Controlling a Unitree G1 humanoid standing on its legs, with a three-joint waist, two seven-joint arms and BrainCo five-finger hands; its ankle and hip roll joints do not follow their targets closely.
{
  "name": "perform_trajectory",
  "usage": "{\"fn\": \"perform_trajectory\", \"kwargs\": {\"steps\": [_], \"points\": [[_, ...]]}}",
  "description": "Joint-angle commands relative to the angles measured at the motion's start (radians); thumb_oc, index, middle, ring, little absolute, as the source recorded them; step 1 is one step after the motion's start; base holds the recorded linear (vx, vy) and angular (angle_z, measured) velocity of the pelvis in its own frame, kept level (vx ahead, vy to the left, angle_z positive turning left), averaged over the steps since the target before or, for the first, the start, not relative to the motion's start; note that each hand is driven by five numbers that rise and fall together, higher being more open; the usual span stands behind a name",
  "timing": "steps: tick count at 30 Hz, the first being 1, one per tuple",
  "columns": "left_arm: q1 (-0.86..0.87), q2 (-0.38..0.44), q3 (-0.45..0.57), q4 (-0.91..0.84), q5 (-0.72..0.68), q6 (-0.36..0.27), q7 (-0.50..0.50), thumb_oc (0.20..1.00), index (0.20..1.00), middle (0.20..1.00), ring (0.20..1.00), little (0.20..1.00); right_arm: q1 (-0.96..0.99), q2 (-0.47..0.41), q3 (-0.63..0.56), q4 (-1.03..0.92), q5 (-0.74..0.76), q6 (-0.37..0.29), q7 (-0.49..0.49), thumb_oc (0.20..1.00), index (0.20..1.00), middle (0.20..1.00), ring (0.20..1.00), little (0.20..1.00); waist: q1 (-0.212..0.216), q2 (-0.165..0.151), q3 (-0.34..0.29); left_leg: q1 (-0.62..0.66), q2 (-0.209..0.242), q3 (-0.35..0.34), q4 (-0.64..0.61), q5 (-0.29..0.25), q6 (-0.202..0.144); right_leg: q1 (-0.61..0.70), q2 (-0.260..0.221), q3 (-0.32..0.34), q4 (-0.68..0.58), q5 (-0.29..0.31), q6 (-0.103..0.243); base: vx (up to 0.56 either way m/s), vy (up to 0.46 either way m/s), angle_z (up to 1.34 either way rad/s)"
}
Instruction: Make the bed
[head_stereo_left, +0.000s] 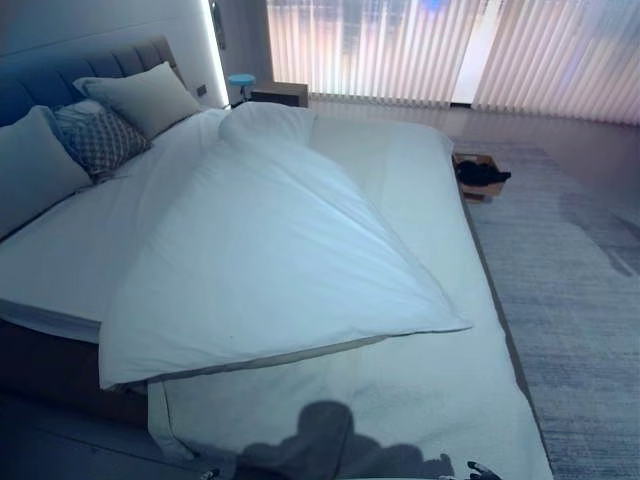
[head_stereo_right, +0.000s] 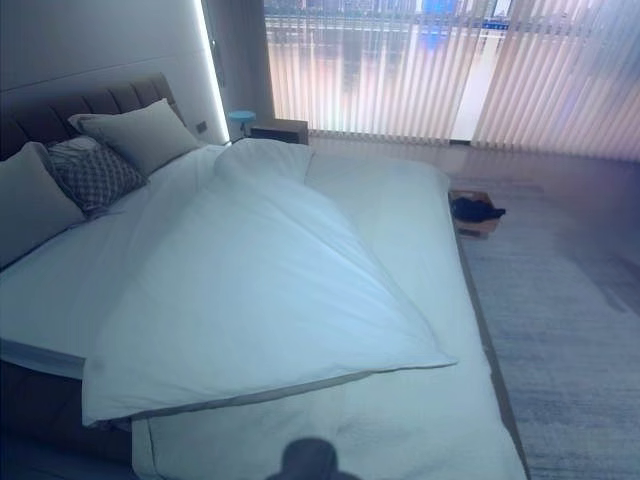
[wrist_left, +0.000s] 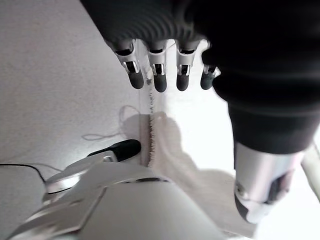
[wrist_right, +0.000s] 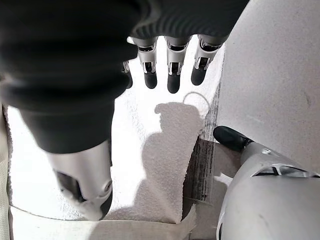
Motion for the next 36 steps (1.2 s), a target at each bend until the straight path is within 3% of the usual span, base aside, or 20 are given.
{"fn": "perform_trajectory", "kwargs": {"steps": [1,5,8,11,12,13,15,16,17,18,23,25,30,31,36], "points": [[-0.065,-0.007,0.003,0.017,-0.012,-0.04,0.014,1.0,1.0,1.0,1.0,1.0,-0.077,0.004,-0.017,0.011,0.012,-0.039,-0.014,1.0,1.0,1.0,1.0,1.0,0.002,-0.004,0.032,0.015,-0.023,-0.034,0.044,-0.065,0.017,-0.001,0.001,-0.038,0.015,0.013,0.028,0.0,0.0,0.0],[-0.066,-0.012,0.0,0.034,-0.013,-0.032,0.007,1.0,1.0,1.0,1.0,1.0,-0.082,0.0,-0.021,-0.011,0.028,-0.044,-0.013,1.0,1.0,1.0,1.0,1.0,-0.005,0.001,0.037,0.01,-0.021,-0.03,0.043,-0.062,0.016,-0.009,0.004,-0.032,0.013,0.013,0.027,0.0,0.0,0.0],[-0.078,-0.029,0.051,-0.003,-0.156,-0.03,0.044,1.0,1.0,1.0,1.0,1.0,-0.112,-0.002,-0.041,-0.13,0.141,-0.077,-0.029,1.0,1.0,1.0,1.0,1.0,-0.017,0.008,0.063,-0.016,-0.02,-0.021,0.048,-0.056,0.016,-0.046,0.003,-0.013,0.016,0.022,0.028,-0.07,0.013,-0.09],[-0.102,-0.017,0.058,-0.217,-0.33,-0.076,0.059,1.0,1.0,1.0,1.0,1.0,-0.135,-0.02,0.008,-0.394,0.169,-0.107,-0.053,1.0,1.0,1.0,1.0,1.0,-0.026,0.008,0.134,-0.084,-0.018,-0.025,0.077,-0.045,0.018,-0.123,0.002,0.01,0.039,0.033,0.024,-0.17,0.005,-0.15],[-0.102,-0.017,0.058,-0.217,-0.33,-0.076,0.059,1.0,1.0,1.0,1.0,1.0,-0.134,-0.02,0.008,-0.394,0.169,-0.107,-0.053,1.0,1.0,1.0,1.0,1.0,-0.026,0.008,0.133,-0.085,-0.018,-0.025,0.078,-0.045,0.018,-0.124,0.002,0.01,0.039,0.033,0.024,-0.13,-0.016,-0.23],[-0.097,0.004,0.048,-0.463,-0.458,-0.116,0.046,1.0,1.0,1.0,1.0,1.0,-0.14,-0.045,0.027,-0.573,0.207,-0.124,-0.046,1.0,1.0,1.0,1.0,1.0,-0.026,0.006,0.186,-0.132,-0.018,-0.035,0.112,-0.046,0.019,-0.162,-0.002,0.014,0.057,0.038,0.022,-0.13,-0.022,-0.1],[-0.099,0.013,0.048,-0.54,-0.515,-0.125,0.037,1.0,1.0,1.0,1.0,1.0,-0.147,-0.055,0.031,-0.633,0.222,-0.135,-0.049,1.0,1.0,1.0,1.0,1.0,-0.026,0.004,0.211,-0.159,-0.018,-0.039,0.131,-0.048,0.019,-0.182,-0.005,0.015,0.064,0.041,0.021,-0.16,-0.02,0.02],[-0.126,0.007,0.033,-0.697,-0.672,-0.146,0.033,1.0,1.0,1.0,1.0,1.0,-0.18,-0.069,0.037,-0.775,0.285,-0.151,-0.054,1.0,1.0,1.0,1.0,1.0,-0.026,0.001,0.281,-0.229,-0.018,-0.047,0.187,-0.057,0.017,-0.237,-0.014,0.022,0.088,0.047,0.018,-0.15,-0.011,0.02],[-0.126,0.007,0.033,-0.697,-0.672,-0.146,0.033,1.0,1.0,1.0,1.0,1.0,-0.18,-0.069,0.037,-0.775,0.285,-0.151,-0.054,1.0,1.0,1.0,1.0,1.0,-0.026,0.001,0.281,-0.23,-0.018,-0.047,0.187,-0.057,0.017,-0.237,-0.014,0.022,0.088,0.047,0.018,-0.31,-0.006,0.08],[-0.193,-0.024,0.002,-0.783,-0.851,-0.152,-0.008,1.0,1.0,1.0,1.0,1.0,-0.247,-0.078,0.061,-0.873,0.332,-0.161,-0.049,1.0,1.0,1.0,1.0,1.0,-0.031,-0.005,0.338,-0.298,-0.018,-0.048,0.209,-0.059,0.017,-0.309,-0.024,0.031,0.1,0.065,0.02,-0.21,0.001,0.05],[-0.412,-0.114,-0.055,-0.8,-1.025,-0.197,0.054,1.0,1.0,1.0,1.0,1.0,-0.433,-0.015,0.095,-0.918,0.446,-0.175,-0.127,1.0,1.0,1.0,1.0,1.0,-0.039,-0.029,0.416,-0.422,-0.01,-0.015,0.216,-0.043,0.022,-0.472,-0.025,0.048,0.143,0.083,0.014,-0.16,0.014,-0.15],[-0.486,-0.145,-0.066,-0.816,-1.066,-0.215,0.079,1.0,1.0,1.0,1.0,1.0,-0.488,0.013,0.109,-0.949,0.494,-0.194,-0.15,1.0,1.0,1.0,1.0,1.0,-0.04,-0.036,0.444,-0.485,-0.007,-0.022,0.245,-0.066,0.011,-0.534,-0.019,0.059,0.175,0.06,0.022,-0.09,-0.034,-0.14],[-0.594,-0.187,-0.097,-0.817,-1.129,-0.243,0.123,1.0,1.0,1.0,1.0,1.0,-0.581,0.065,0.118,-0.946,0.581,-0.232,-0.198,1.0,1.0,1.0,1.0,1.0,-0.047,-0.046,0.459,-0.607,-0.003,-0.031,0.277,-0.063,0.013,-0.651,-0.026,0.055,0.223,0.05,0.018,-0.07,-0.025,0.02],[-0.64,-0.199,-0.112,-0.806,-1.152,-0.253,0.145,1.0,1.0,1.0,1.0,1.0,-0.625,0.099,0.113,-0.923,0.707,-0.265,-0.198,1.0,1.0,1.0,1.0,1.0,-0.049,-0.051,0.459,-0.659,0.0,-0.036,0.289,-0.064,0.011,-0.697,-0.03,0.047,0.24,0.046,0.019,-0.03,-0.043,0.0],[-0.716,-0.215,-0.136,-0.788,-1.198,-0.252,0.194,1.0,1.0,1.0,1.0,1.0,-0.695,0.155,0.115,-0.87,0.936,-0.316,-0.198,1.0,1.0,1.0,1.0,1.0,-0.043,-0.056,0.459,-0.747,0.0,-0.05,0.309,-0.067,0.01,-0.781,-0.039,0.035,0.276,0.04,0.019,-0.01,-0.044,0.02]]}}
